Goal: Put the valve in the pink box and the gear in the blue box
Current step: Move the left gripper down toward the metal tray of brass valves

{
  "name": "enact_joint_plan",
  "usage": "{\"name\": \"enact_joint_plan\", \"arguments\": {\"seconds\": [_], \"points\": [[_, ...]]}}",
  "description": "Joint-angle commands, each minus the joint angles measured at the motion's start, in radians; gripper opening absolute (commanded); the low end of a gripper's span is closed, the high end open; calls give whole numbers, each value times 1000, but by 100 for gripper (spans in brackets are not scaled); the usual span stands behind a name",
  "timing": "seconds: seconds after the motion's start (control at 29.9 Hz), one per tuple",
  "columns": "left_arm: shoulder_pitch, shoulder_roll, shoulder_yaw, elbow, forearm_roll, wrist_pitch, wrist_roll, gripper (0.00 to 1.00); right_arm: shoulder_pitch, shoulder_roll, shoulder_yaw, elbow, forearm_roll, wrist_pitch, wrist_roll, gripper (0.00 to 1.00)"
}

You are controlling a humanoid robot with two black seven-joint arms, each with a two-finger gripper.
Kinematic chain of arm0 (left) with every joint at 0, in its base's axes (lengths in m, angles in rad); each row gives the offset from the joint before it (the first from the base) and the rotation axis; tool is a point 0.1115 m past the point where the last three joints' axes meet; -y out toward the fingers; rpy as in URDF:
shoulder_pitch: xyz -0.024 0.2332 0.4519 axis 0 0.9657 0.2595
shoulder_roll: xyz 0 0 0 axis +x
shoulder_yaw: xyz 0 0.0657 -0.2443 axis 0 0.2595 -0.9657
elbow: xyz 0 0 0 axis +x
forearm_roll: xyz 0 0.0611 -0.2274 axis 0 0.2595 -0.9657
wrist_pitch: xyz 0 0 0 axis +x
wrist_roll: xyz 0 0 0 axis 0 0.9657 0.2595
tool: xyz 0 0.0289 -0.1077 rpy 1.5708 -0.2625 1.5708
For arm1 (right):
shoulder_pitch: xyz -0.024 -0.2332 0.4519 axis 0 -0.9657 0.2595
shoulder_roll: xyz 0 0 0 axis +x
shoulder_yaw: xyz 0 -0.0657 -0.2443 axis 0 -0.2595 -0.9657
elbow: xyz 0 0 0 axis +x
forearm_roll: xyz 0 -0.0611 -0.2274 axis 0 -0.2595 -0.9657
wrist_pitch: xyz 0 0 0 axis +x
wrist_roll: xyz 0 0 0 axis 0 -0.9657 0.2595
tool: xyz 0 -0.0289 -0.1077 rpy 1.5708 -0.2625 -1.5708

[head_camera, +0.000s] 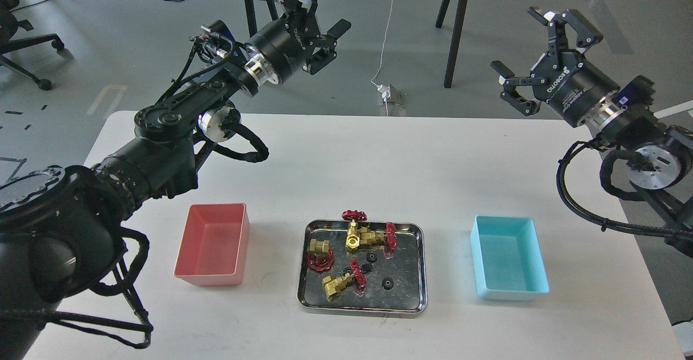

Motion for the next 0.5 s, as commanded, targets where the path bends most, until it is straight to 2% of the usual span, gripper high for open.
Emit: {"name": "enact_joint_plan", "arguments": {"seconds": [0.0,0.17,0.3,0.4,0.47], "points": [[4,17,-6,0,-13,0,0,100,-2,0,30,3,2,0,0,100],[0,91,-17,4,-25,0,0,100,-5,-28,18,72,1,0,0,100],[4,102,-123,-13,-120,0,0,100,31,-55,34,69,2,0,-2,100],[46,97,-209,-112,-163,0,0,100,114,-52,44,51,13,0,0,100],[56,109,-249,-247,-155,0,0,100,159,-45,44,20,39,-16,0,100]]}}
